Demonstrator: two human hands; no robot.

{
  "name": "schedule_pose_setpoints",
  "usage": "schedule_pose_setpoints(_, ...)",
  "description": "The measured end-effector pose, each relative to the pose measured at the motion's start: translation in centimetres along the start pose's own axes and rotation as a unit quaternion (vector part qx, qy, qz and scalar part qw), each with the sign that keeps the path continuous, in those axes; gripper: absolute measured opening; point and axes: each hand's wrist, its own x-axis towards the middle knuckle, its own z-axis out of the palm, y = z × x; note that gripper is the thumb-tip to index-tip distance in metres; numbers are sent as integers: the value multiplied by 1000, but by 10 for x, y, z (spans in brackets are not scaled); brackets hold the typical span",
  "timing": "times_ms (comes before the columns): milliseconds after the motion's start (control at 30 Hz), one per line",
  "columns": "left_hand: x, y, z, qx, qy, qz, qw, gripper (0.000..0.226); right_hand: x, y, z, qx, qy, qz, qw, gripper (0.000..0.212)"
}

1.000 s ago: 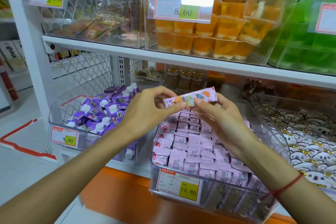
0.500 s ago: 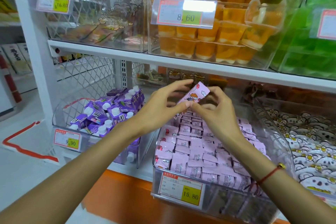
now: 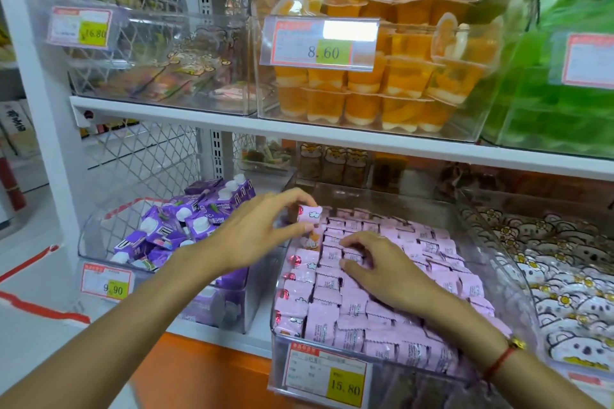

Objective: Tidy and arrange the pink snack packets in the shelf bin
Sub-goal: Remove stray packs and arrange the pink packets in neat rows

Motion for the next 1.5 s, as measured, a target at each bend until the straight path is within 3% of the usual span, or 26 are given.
schedule_pose_setpoints(100, 5, 8, -2, 125, 0, -3, 992, 24, -1, 0, -1, -35, -6, -20, 999, 37)
schedule_pose_setpoints(167, 9, 13, -2, 199, -55, -11, 978, 24, 0, -1, -1, -48, 1, -25, 999, 37)
schedule_pose_setpoints(267, 10, 14, -1, 221, -109, -21, 969, 32, -3, -8, 0, -68, 50, -58, 995, 35)
schedule_pose_setpoints(333, 5, 13, 1, 206, -77, -21, 975, 31, -3, -15, 4, -57, 73, -106, 990, 34)
schedule_pose_setpoints(400, 1, 11, 3, 177, 10, -23, 984, 30, -1, -22, 10, -40, 55, -130, 989, 35)
schedule_pose_setpoints(467, 2, 9, 4, 142, 78, -27, 986, 27, 4, -25, 17, -82, 22, -121, 989, 36)
schedule_pose_setpoints(533, 10, 9, 5, 113, 91, -33, 989, 22, 8, -23, 19, -151, -11, -102, 983, 37)
schedule_pose_setpoints(600, 25, 10, 5, 92, 59, -44, 993, 20, 11, -23, 17, -170, -39, -91, 980, 38)
schedule_pose_setpoints(700, 49, 11, 4, 107, -59, -57, 991, 23, 14, -21, 10, -113, -65, -92, 987, 37)
schedule_pose_setpoints(800, 69, 11, 6, 208, -190, -65, 957, 35, 12, -16, 2, -54, -5, -94, 994, 32)
schedule_pose_setpoints(867, 76, 13, 8, 265, -245, -76, 929, 38, 10, -10, -1, -121, 28, -91, 988, 33)
schedule_pose_setpoints(933, 79, 13, 12, 283, -261, -83, 919, 33, 8, -4, 0, -152, -3, -71, 986, 42)
schedule_pose_setpoints(1033, 75, 12, 18, 272, -209, -79, 936, 26, 5, -1, 5, -147, -67, -59, 985, 49)
schedule_pose_setpoints(1167, 63, 11, 19, 176, -96, -77, 977, 7, 6, 0, 7, -156, -83, -52, 983, 48)
schedule_pose_setpoints(1300, 53, 11, 23, 169, -5, -51, 984, 8, 8, 0, 8, -160, -94, -46, 982, 48)
schedule_pose_setpoints(1400, 45, 10, 25, 25, 84, -85, 993, 14, 7, 1, 8, -167, -111, -42, 979, 50)
schedule_pose_setpoints(1500, 35, 18, 26, -137, 174, -105, 970, 9, 8, 2, 8, -172, -127, -32, 976, 50)
